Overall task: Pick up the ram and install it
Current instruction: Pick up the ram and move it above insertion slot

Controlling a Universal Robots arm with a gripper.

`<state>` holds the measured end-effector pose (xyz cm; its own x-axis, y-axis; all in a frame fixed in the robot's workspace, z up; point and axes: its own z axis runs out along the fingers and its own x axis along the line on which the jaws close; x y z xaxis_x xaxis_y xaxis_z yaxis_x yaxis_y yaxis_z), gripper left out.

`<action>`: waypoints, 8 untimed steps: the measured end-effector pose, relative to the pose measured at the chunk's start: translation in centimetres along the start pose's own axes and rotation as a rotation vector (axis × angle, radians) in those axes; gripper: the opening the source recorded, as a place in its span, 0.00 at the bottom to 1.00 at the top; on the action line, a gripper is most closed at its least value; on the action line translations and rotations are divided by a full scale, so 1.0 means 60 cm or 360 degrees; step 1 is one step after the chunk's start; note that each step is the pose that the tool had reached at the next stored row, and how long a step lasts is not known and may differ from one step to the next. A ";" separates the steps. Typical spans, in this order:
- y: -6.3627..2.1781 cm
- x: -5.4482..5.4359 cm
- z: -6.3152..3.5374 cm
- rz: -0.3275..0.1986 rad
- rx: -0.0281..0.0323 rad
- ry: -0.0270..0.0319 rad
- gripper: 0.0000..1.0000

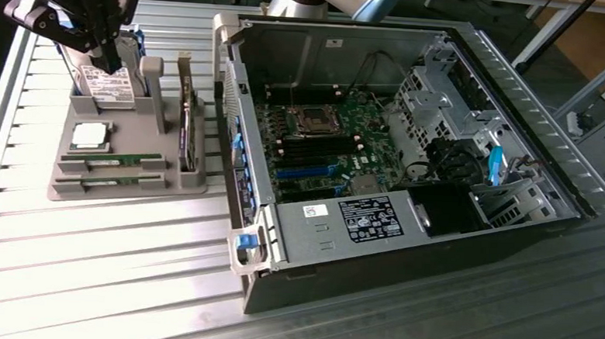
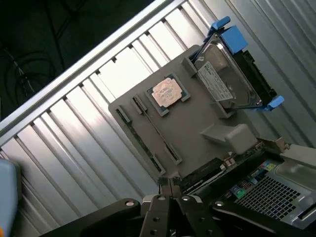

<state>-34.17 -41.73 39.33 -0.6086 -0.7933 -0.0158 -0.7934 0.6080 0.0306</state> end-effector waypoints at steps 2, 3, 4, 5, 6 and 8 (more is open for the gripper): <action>0.000 0.000 0.000 -0.0045 0.00004 0.00030 0.09; 0.000 0.000 0.000 -0.0059 0.00006 0.00038 0.09; 0.000 0.000 0.000 -0.0071 0.00008 0.00046 0.09; 0.000 0.000 0.000 -0.0085 0.00010 0.00056 0.09; 0.000 0.000 0.000 -0.0099 0.00011 0.00065 0.09; 0.000 0.000 0.000 -0.0169 0.00020 0.00112 0.09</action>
<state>-34.17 -41.74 39.33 -0.5210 -0.8535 -0.0119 -0.8534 0.5205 0.0279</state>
